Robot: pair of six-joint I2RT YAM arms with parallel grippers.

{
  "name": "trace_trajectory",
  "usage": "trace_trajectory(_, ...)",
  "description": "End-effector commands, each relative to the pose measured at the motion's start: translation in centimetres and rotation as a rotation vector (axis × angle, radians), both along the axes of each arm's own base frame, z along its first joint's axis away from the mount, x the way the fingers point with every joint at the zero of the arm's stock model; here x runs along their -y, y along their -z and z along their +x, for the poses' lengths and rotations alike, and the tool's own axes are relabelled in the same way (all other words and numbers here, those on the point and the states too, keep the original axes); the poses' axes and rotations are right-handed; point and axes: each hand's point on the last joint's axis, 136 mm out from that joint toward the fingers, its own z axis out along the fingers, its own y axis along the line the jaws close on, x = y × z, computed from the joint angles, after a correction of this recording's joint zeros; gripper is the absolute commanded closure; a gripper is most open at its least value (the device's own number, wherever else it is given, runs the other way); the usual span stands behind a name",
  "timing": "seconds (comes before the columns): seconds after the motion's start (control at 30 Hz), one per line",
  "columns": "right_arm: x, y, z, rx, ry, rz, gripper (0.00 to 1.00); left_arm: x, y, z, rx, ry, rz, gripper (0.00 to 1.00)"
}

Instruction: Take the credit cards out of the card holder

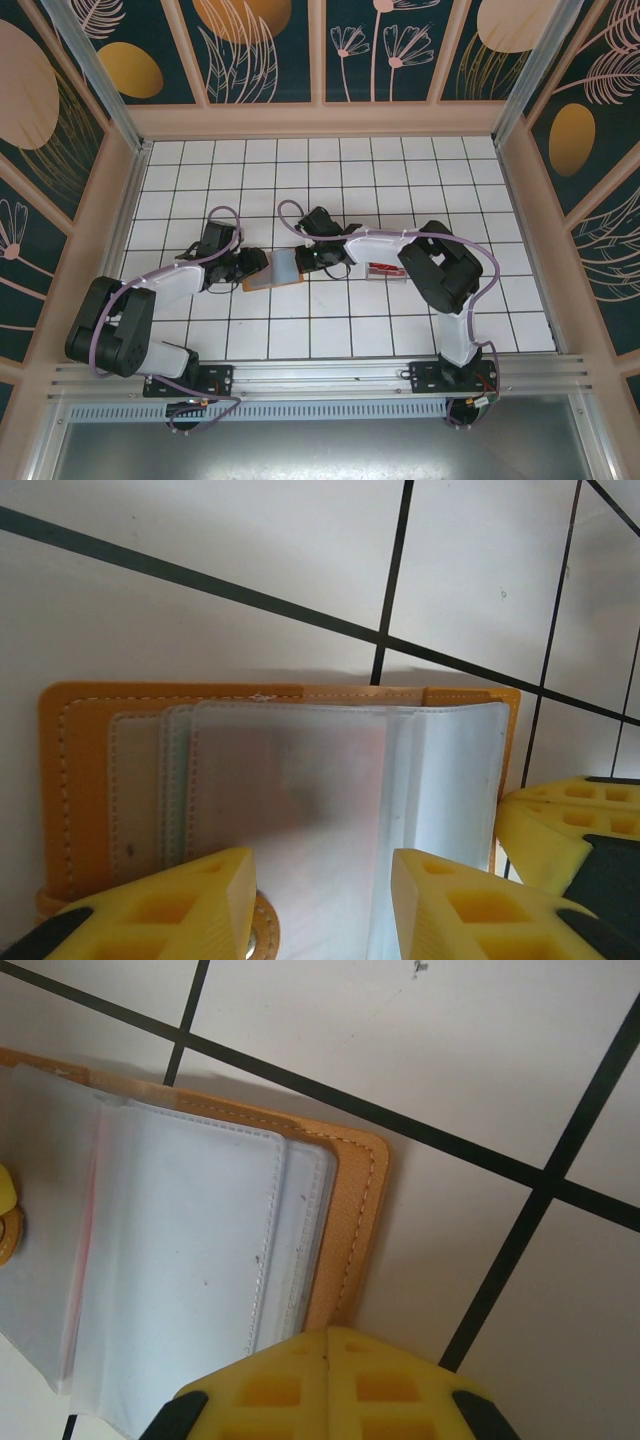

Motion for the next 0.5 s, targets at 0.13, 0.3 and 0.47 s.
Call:
trace_trajectory(0.13,-0.5,1.6,-1.6,-0.056,-0.032,-0.026,1.0,-1.5,-0.1,-0.1,0.011,-0.037,0.096,0.58)
trace_trajectory(0.3,-0.4,1.7,-1.6,-0.06,-0.031,-0.029,1.0,-3.4,0.1,0.0,0.005,-0.096,0.19,0.59)
trace_trajectory(0.47,-0.3,1.8,-1.6,-0.063,-0.028,-0.03,1.0,-3.8,0.4,0.0,-0.001,-0.117,0.206,0.59)
